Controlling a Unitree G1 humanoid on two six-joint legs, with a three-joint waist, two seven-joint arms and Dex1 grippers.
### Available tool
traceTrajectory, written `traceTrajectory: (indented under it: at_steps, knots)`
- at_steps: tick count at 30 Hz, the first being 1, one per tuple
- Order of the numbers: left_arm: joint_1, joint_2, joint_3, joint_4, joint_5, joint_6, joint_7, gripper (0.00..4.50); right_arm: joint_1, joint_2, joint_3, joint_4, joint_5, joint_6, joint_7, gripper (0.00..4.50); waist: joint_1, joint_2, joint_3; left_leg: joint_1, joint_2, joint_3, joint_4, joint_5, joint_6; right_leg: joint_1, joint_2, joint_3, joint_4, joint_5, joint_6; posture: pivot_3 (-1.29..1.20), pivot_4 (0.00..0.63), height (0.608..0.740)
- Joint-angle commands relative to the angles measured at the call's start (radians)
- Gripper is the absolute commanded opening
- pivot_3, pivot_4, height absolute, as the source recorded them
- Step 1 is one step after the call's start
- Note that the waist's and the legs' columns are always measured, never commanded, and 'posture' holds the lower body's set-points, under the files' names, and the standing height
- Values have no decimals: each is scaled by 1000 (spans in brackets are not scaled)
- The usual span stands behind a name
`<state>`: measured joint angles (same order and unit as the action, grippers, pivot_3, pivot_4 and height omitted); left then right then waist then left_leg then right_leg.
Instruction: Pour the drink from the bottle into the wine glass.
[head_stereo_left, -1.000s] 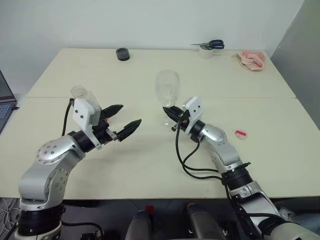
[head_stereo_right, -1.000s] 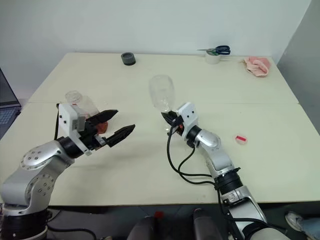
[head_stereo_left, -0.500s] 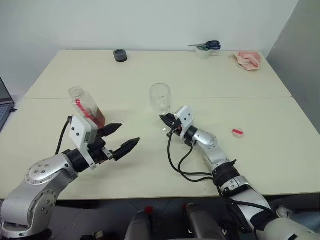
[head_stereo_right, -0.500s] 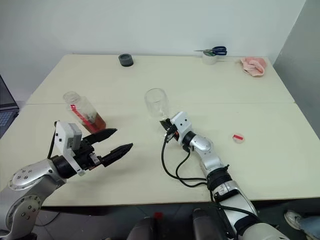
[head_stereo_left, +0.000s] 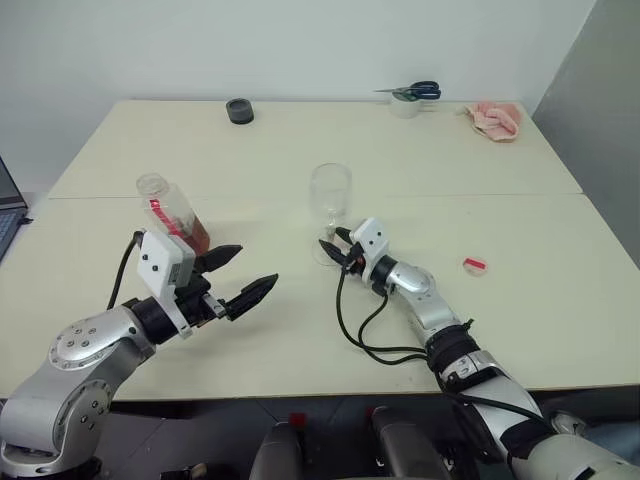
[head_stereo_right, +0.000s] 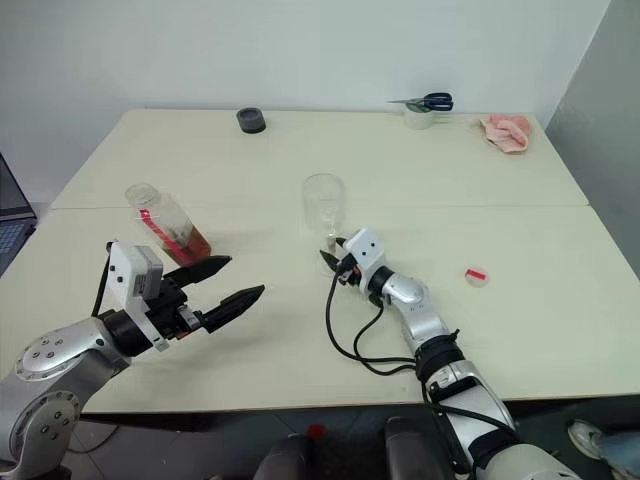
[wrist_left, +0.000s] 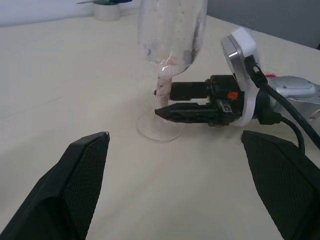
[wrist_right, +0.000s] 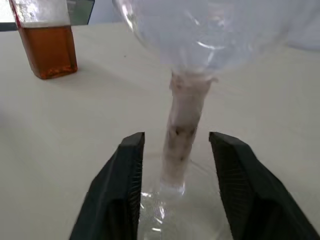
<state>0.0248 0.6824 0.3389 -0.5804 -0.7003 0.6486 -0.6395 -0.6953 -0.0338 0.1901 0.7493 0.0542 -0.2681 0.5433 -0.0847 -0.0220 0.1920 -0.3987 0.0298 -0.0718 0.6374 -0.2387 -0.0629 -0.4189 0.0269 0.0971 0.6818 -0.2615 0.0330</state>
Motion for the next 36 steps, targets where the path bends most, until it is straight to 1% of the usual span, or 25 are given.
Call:
traceTrajectory:
  at_steps: [1, 3, 4, 5, 9, 12, 13, 14, 15, 17, 20, 22, 25, 28, 30, 36]
  knots:
    - [-15, 12, 8, -2, 5, -17, 1, 4500, -1, -7, -12, -81, 4, 7, 20, 3576, 0, 0, 0, 0, 0, 0, 0, 0, 0, 0, 0, 0, 0, 0, 0, 0, 150, 740]
    - [-6, 4, 21, 13, 9, -22, 5, 4500, 24, -30, -8, -165, 15, 41, 49, 4364, 1, 0, 0, 0, 0, 0, 0, 0, 0, 0, 0, 0, 0, 0, 0, 0, 150, 740]
    - [-3, 0, 27, 20, 12, -26, 8, 4500, 36, -40, -5, -203, 18, 59, 62, 4472, 1, 0, 0, 0, 0, 0, 0, 0, 0, 0, 0, 0, 0, 0, 0, 0, 150, 740]
    - [0, -7, 33, 28, 17, -32, 15, 4500, 49, -51, -3, -242, 20, 80, 73, 4472, 1, 0, 0, 0, 0, 0, 0, 0, 0, 0, 0, 0, 0, 0, 0, 0, 150, 740]
    - [11, -108, 73, 126, 116, -144, 130, 4500, 128, -159, -7, -495, 50, 245, 151, 4472, 5, 0, 0, 0, 0, 0, 0, 0, 0, 0, -1, 0, 0, 0, 0, 0, 150, 740]
    - [50, -201, 75, 127, 146, -194, 203, 4500, 156, -320, -38, -689, 106, 438, 257, 4472, 9, 0, 0, -1, -1, 0, 1, 0, 0, 0, -1, 0, -1, 0, 0, 0, 150, 740]
    - [60, -233, 69, 127, 168, -218, 232, 4500, 149, -389, -62, -736, 134, 516, 295, 4472, 11, 0, 0, -1, -1, 0, 1, 0, 0, 0, -3, 0, -1, 0, 0, 0, 150, 740]
    - [65, -253, 65, 127, 184, -234, 249, 4500, 142, -432, -77, -764, 154, 568, 315, 4472, 14, 0, 0, -1, -2, 0, 2, 0, 0, 0, -3, 0, -1, 0, 1, 0, 150, 740]
    - [61, -284, 63, 132, 196, -250, 278, 4500, 126, -491, -96, -788, 180, 628, 351, 4472, 18, 0, 0, -2, -2, 0, 3, 0, 0, 1, -4, 0, -1, 0, 1, 0, 150, 740]
    - [43, -351, 61, 165, 213, -278, 339, 4500, 8, -582, -169, -825, 282, 784, 397, 4472, 19, 1, 1, -1, -2, 0, 5, 0, 0, 2, -3, 0, -1, 0, 3, 0, 150, 740]
    - [23, -386, 50, 198, 264, -311, 385, 4500, -128, -638, -197, -855, 373, 921, 438, 4472, 13, 1, 1, 0, -1, 2, 6, 0, 0, 3, -1, 1, -1, 1, 4, 0, 150, 740]
    - [-15, -382, 42, 211, 308, -314, 431, 4500, -245, -651, -179, -868, 427, 994, 491, 4472, 12, 1, 1, 0, 0, 0, 5, 0, 0, 3, 1, 1, -1, 1, 4, 0, 150, 740]
    - [-64, -355, 40, 227, 346, -292, 465, 4500, -356, -605, -188, -834, 495, 1055, 498, 4472, 12, 0, 0, 0, 1, -2, 4, 0, 0, 3, 2, -1, -1, 0, 3, 0, 150, 740]
    - [-121, -311, 56, 228, 353, -268, 471, 4500, -386, -564, -168, -843, 516, 1032, 526, 4472, 14, -1, 0, -1, 1, -2, 5, 0, 0, 3, 2, -1, -2, 0, 3, 0, 150, 740]
    - [-158, -284, 67, 237, 350, -246, 474, 4500, -405, -534, -180, -846, 552, 1053, 519, 4472, 18, -1, 0, -2, -1, -1, 6, 0, 0, 3, 0, -1, -2, 1, 4, 0, 150, 740]
    - [-212, -248, 74, 256, 359, -184, 502, 4500, -421, -519, -171, -829, 556, 1042, 523, 4472, 27, -1, 0, -2, -1, -1, 6, 0, 0, 3, -1, -1, -2, 1, 4, 0, 150, 740]
